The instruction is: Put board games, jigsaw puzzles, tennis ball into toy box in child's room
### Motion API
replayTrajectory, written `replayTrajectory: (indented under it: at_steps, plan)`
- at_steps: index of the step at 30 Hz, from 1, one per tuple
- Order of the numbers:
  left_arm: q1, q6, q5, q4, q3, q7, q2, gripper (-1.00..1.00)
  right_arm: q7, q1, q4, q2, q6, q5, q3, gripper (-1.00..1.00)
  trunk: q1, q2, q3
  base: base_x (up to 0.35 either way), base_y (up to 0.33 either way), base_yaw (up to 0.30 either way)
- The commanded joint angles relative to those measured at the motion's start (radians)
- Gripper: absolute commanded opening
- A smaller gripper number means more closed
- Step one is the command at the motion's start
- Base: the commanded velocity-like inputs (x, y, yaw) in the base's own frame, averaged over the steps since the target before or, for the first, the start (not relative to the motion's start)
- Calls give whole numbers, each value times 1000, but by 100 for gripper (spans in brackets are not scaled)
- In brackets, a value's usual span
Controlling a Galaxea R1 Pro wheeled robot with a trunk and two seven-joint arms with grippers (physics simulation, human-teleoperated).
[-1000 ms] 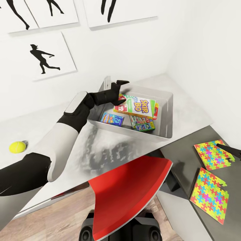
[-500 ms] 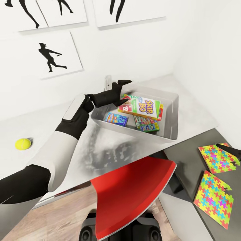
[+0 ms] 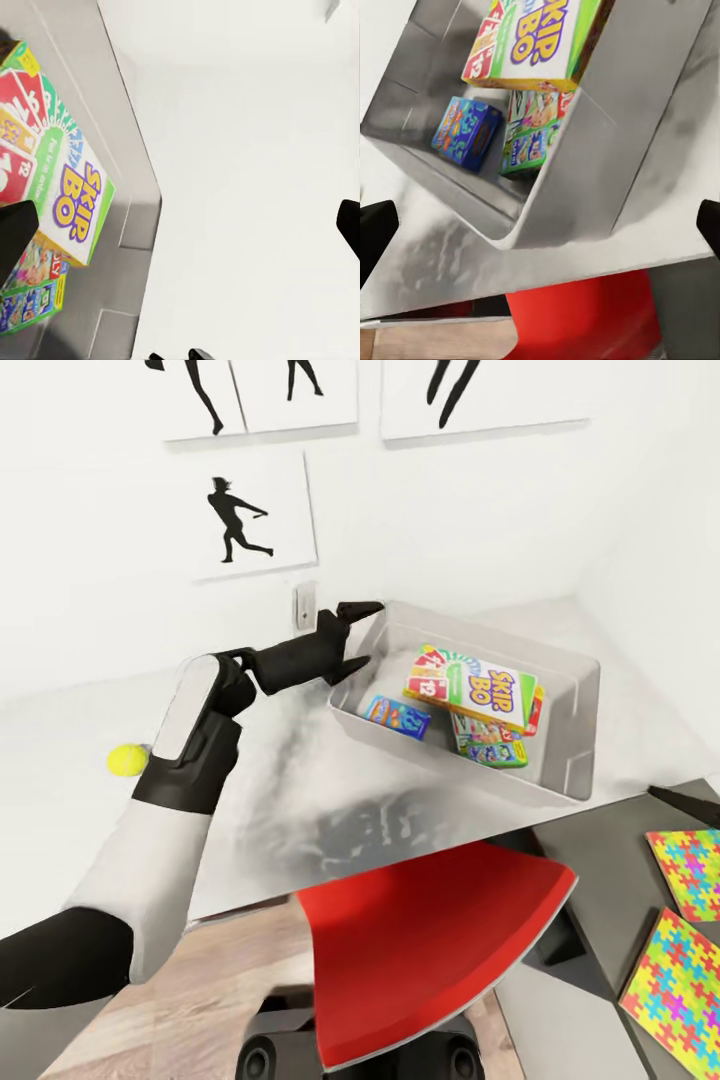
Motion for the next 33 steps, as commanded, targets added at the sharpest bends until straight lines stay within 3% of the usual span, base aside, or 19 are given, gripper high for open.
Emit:
replayTrajectory:
  at_steps: [1,3,4,8,12,15,20,24,29,33]
  plan:
    - [11,1,10,-48,2,33,14,100,5,-3,0,-1,4,3,-1,100,1,-2,-1,0,0,293]
    - [30,1,11,-136,3,74,44,100,4,-13,0,-5,4,3,-2,100,1,-2,-1,0,0,295]
    - [30,1,11,-136,3,74,44,100,4,-13,0,-5,4,3,-2,100,1,-2,-1,0,0,297]
    - [62,2,12,-245,8,115,95,100,2,-77,0,-19,4,3,-2,100,1,-2,-1,0,0,298]
    - [95,2,13,-282,9,107,115,100,-1,-135,0,-35,4,2,-8,100,1,-2,-1,0,0,299]
    - [115,2,13,-296,9,98,122,100,-3,-164,0,-50,4,2,-27,100,1,-2,-1,0,0,299]
    - [144,0,11,-313,10,91,132,100,-11,-200,0,-104,4,1,-103,100,1,-2,-1,0,0,200]
    - [152,-2,10,-317,8,90,134,100,-35,-212,0,-126,4,0,-145,100,1,-2,-1,0,0,92]
    - [156,-2,1,-319,7,89,136,100,-71,-233,0,-141,4,-1,-182,100,1,-2,-1,0,0,43]
    - [163,-1,-20,-319,10,85,138,100,-85,-265,0,-145,4,-1,-188,100,1,-2,-1,0,0,19]
